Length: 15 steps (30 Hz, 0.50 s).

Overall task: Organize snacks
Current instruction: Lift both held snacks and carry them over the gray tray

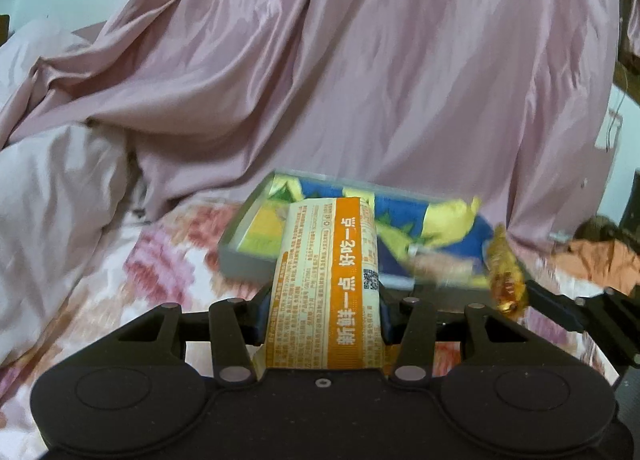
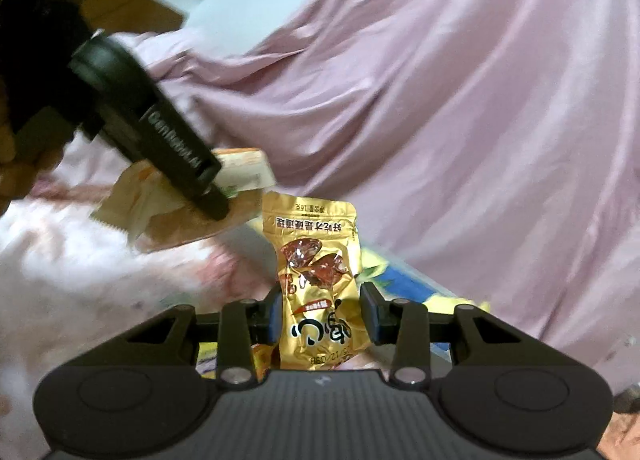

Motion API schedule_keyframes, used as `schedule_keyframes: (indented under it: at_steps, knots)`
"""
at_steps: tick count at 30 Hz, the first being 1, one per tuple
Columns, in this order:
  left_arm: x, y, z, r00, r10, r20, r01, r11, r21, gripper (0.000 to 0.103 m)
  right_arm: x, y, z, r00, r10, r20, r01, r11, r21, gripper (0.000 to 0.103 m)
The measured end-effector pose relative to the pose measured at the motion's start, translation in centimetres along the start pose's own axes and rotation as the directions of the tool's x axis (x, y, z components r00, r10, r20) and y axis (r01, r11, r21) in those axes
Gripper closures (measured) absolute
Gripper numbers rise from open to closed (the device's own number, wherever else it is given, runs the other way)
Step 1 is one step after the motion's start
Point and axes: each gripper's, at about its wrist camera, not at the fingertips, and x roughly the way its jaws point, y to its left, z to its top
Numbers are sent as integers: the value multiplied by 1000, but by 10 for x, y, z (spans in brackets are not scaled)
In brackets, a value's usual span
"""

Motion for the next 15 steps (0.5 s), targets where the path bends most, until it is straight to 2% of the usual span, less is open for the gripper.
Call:
schedule_keyframes:
  at_steps: [3, 7, 11, 15]
  knots:
    - [15, -8, 17, 1000, -6, 27, 7, 1000, -19, 53, 12, -23, 2, 996, -91, 15, 90, 993, 72, 60]
    - [39, -19, 39, 998, -12, 59, 15, 999, -49, 53, 38, -56, 0, 980, -198, -5, 196, 966, 169, 60]
    - [63, -31, 51, 997, -18, 76, 23, 998, -63, 53, 62, -82, -6, 970, -243, -31, 243, 936, 254, 60]
    - [83, -40, 57, 997, -23, 80, 29, 997, -77, 53, 82, -94, -9, 970, -239, -32, 238, 927, 289, 60]
